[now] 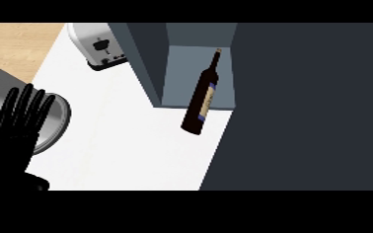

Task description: Pick up the wine, place it into the cabinet and close the cabinet

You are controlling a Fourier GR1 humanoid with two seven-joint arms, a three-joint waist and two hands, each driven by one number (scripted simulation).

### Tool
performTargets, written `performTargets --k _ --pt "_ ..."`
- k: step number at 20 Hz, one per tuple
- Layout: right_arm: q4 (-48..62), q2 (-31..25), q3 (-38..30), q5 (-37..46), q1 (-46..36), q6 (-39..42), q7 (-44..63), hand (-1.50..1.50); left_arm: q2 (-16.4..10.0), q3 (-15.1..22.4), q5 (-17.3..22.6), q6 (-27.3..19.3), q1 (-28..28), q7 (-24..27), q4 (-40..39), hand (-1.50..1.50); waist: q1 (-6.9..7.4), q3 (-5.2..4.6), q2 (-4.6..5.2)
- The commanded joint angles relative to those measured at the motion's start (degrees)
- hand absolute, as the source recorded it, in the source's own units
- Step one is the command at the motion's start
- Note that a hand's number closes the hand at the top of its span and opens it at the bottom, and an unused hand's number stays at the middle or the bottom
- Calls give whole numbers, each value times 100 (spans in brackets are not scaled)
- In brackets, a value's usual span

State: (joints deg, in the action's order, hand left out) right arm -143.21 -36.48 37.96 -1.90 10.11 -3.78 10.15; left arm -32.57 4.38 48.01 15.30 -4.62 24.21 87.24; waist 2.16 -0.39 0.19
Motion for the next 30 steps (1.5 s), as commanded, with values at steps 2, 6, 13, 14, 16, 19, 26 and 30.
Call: performTargets --k 2,6,13,14,16,19,26,30 --pt "-282 1041 902 -320 -758 -211 757 150 13 -8 -40 50 69 -10 -53 -150 100 -9 13" --pt "25 1523 679 -463 -1377 -357 1237 150 -112 -63 74 235 80 -122 -53 -150 169 -13 16" --pt "1455 3126 515 -150 -3601 -800 2494 150 -181 -260 148 357 169 -146 -250 -150 88 -1 -25" --pt "1920 3440 371 -140 -4025 -827 2535 150 -219 -333 238 389 226 -215 -406 -150 90 0 -4" --pt "2398 3598 112 -152 -4776 -1185 2793 150 -294 -464 259 671 184 -84 -598 -150 55 1 -8" --pt "3596 3622 -72 -594 -5673 -1494 2351 150 -188 -435 138 472 131 -134 -439 -150 43 24 8" --pt "4961 3642 -559 -1469 -6811 -1979 1947 150 -123 -623 100 501 -244 -243 -99 -150 -39 36 -16" --pt "5196 3646 -860 -1860 -6543 -1610 1676 150 -158 -882 245 633 -324 -401 -14 -150 -98 40 -20"
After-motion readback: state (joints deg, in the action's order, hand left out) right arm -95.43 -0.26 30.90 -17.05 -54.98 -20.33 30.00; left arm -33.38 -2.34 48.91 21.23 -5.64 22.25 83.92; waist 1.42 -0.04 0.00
